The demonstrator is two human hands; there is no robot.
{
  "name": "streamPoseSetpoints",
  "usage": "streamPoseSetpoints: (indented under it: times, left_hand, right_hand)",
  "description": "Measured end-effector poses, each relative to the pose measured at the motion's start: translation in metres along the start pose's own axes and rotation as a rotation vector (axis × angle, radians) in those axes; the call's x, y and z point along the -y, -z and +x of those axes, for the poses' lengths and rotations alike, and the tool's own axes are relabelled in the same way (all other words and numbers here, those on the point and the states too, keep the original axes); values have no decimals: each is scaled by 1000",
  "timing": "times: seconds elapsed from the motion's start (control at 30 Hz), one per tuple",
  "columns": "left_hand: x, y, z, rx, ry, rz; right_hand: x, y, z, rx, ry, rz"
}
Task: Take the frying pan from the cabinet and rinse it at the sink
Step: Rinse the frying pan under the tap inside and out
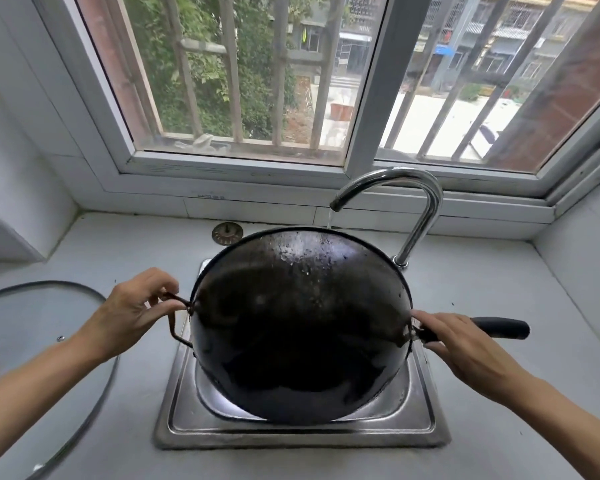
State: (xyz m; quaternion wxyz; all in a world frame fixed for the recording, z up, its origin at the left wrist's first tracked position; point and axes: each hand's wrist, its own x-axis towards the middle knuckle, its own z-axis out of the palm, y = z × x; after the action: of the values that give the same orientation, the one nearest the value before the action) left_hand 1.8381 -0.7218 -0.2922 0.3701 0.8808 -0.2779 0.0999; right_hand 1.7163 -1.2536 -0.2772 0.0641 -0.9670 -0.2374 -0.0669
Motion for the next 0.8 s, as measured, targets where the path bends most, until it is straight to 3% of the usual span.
streamPoseSetpoints:
  times: [0.53, 0.8]
  left_hand:
    - [33, -35, 14, 0, 218, -36]
    - [29, -39, 24, 2, 231, -9]
  right_hand:
    - [-15, -36, 22, 115, -88, 33]
    - [-15, -44, 25, 148, -175, 69]
